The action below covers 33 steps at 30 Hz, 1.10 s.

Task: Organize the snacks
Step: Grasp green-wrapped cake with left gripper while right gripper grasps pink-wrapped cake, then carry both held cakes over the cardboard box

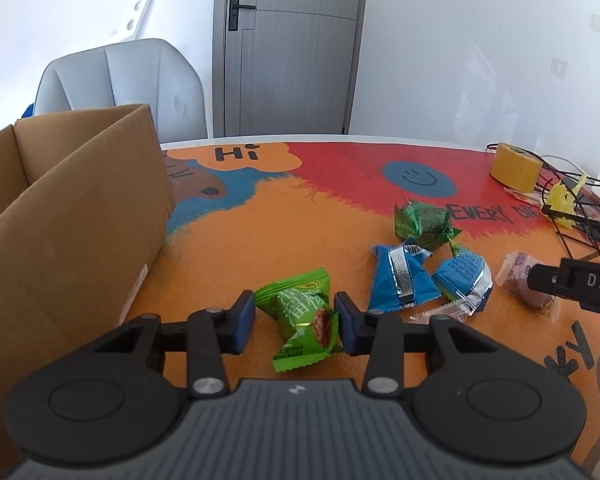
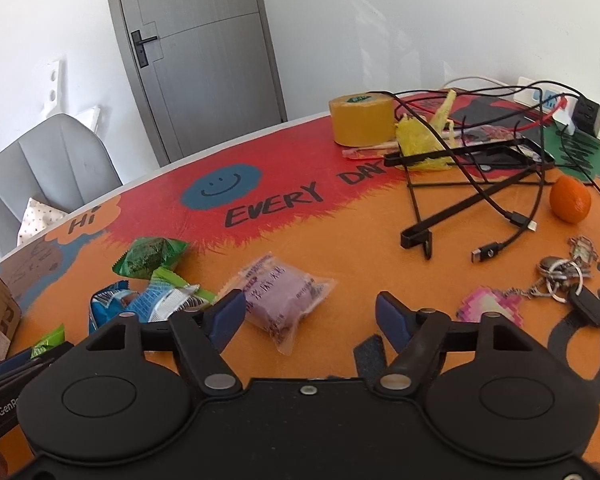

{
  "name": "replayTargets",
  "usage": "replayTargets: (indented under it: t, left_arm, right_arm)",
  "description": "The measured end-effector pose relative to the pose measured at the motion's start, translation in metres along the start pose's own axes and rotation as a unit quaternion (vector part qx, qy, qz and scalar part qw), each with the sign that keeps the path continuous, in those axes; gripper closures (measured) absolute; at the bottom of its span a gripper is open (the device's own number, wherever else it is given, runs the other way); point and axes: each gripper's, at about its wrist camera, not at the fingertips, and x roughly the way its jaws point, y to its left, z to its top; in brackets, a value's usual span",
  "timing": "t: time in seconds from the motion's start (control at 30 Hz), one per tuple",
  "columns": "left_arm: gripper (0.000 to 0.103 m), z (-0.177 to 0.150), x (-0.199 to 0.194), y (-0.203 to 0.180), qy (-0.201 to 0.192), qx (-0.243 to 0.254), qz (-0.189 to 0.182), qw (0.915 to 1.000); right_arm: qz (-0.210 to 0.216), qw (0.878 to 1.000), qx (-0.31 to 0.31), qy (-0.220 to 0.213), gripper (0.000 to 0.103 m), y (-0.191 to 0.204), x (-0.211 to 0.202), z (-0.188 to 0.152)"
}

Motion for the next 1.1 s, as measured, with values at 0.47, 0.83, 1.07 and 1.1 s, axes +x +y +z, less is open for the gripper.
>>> replayTargets:
  t: [0.47, 0.83, 1.07, 1.1]
  left_arm:
    - [0.063, 0.005, -0.001, 0.015, -0.005, -0.010, 0.008, 0.9999]
    - [0.063, 0.006, -0.021, 0.014, -0.019, -0.011, 0.003, 0.9998]
    - [0.063, 0.008, -0.043, 0.015, -0.036, -0.009, -0.003, 0.9993]
    - [0.063, 0.009, -0.046, 0.015, -0.038, -0.010, -0.004, 0.9992]
  right_arm:
    - [-0.008, 0.998, -0.054, 0.014, 0.020, 0.026, 0.022, -0.003]
    - [0.013, 1.000, -0.023, 0.008, 0.064, 0.006, -0.001, -0.008]
    - [0.023, 1.000, -0.002, -0.004, 0.064, 0.001, -0.024, -0.014]
    - [0.025, 1.000, 0.000, -0.006, 0.064, 0.002, -0.026, -0.014]
